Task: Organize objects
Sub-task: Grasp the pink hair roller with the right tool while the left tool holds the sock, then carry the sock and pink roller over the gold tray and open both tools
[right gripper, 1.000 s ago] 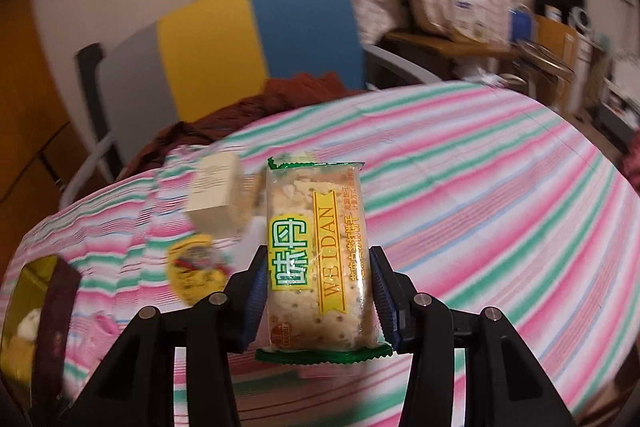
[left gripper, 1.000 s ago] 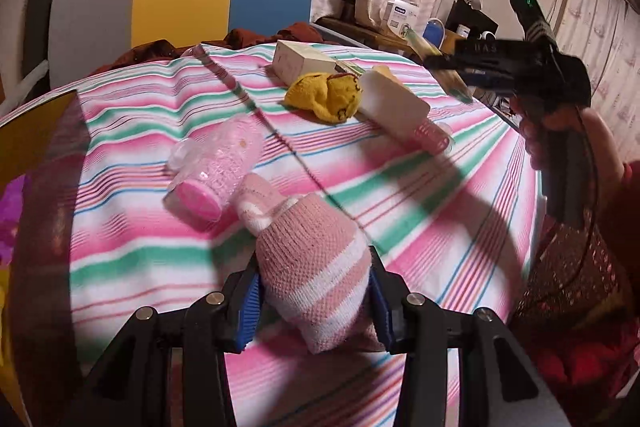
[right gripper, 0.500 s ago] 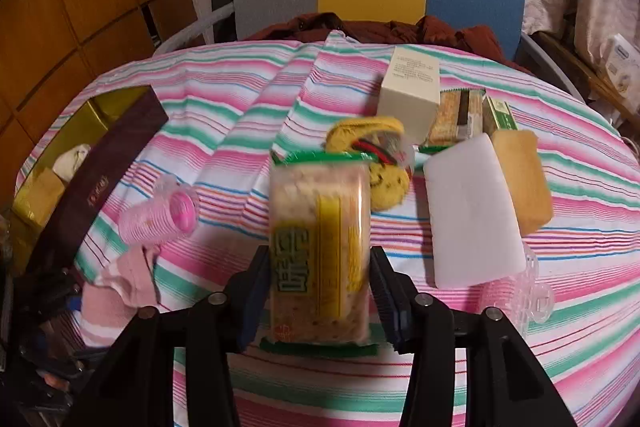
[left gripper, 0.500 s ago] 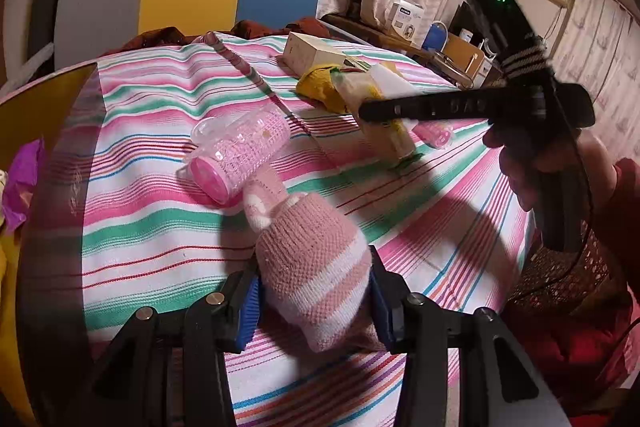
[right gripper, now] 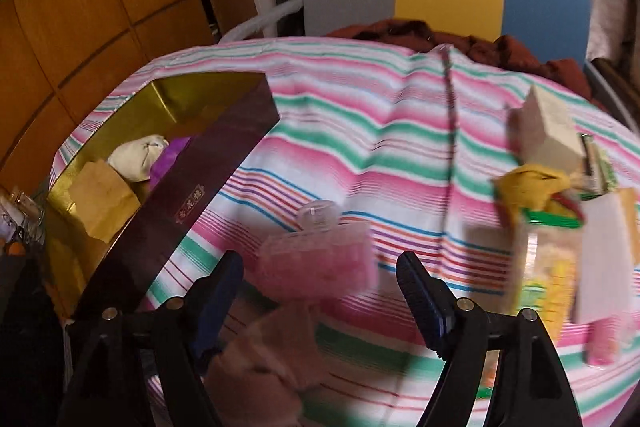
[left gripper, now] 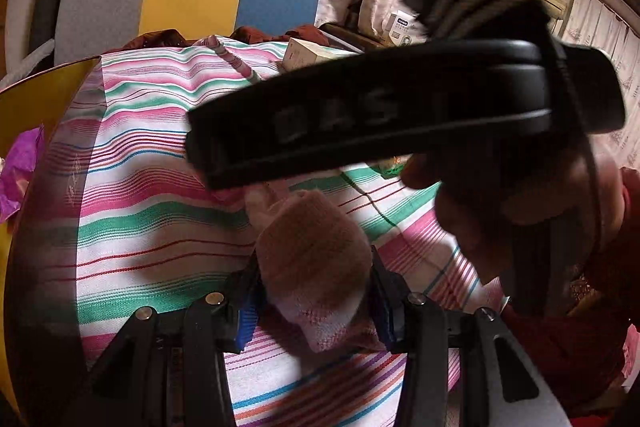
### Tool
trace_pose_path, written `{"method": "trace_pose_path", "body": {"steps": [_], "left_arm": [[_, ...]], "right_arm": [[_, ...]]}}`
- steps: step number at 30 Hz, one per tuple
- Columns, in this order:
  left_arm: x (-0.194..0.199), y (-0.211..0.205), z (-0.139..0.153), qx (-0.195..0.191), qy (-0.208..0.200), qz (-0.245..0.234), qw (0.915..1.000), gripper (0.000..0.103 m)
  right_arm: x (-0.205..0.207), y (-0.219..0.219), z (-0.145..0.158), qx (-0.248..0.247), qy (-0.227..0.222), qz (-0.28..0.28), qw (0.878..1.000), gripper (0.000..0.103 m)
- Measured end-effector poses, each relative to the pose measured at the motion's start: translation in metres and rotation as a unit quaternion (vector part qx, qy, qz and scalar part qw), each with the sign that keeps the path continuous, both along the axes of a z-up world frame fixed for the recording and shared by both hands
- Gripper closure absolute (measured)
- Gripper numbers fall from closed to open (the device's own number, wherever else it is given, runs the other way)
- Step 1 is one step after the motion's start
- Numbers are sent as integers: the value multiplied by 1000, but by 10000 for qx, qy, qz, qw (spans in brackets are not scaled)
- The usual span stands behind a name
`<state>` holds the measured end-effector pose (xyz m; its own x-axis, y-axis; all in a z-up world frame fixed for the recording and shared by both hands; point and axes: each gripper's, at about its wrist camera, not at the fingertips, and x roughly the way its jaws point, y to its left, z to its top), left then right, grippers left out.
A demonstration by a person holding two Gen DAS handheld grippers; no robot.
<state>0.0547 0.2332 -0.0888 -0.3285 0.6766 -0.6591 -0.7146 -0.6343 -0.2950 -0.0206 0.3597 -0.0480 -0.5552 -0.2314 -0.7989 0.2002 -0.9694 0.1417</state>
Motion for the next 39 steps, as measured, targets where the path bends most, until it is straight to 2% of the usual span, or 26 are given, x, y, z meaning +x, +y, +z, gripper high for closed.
{"method": "trace_pose_path", "body": {"steps": [1, 2, 5, 13, 19, 21, 24, 28, 30, 33, 39], "left_arm": [[0, 0, -1, 8, 17, -11, 10000, 56], [0, 0, -1, 15, 34, -22, 10000, 56], [0, 0, -2, 48, 60, -41, 10000, 56], [-3, -1, 0, 15, -42, -64, 10000, 58], [-2, -2, 1, -201, 47, -213, 9996, 64], [1, -2, 1, -278, 114, -257, 9992, 64], [3, -4, 3, -311, 95, -271, 9991, 65], [9, -8, 11, -108, 110, -433, 9989, 65], [19, -10, 23, -41, 283, -538, 9981, 65], [20, -8, 37, 80, 423, -586, 9974, 65], [14, -40, 57, 428, 308, -200, 9984, 65]], "right_arm": [[-3, -3, -4, -34, -71, 62, 10000, 35], [-5, -4, -9, 16, -103, 95, 9999, 39], [-3, -1, -11, 51, 7, 134, 9999, 40], [3, 46, 21, -504, 714, -812, 9929, 40], [10, 45, 35, -395, 1057, -880, 9897, 40], [11, 53, 43, -476, 1256, -1039, 9855, 40], [18, 83, 56, -887, 1507, -1467, 9736, 40], [23, 102, 59, -1157, 1521, -1709, 9666, 40], [22, 101, 58, -1214, 1459, -1686, 9672, 40], [19, 84, 55, -1016, 1386, -1429, 9747, 40], [19, 55, 43, -907, 1195, -985, 9838, 40]]}}
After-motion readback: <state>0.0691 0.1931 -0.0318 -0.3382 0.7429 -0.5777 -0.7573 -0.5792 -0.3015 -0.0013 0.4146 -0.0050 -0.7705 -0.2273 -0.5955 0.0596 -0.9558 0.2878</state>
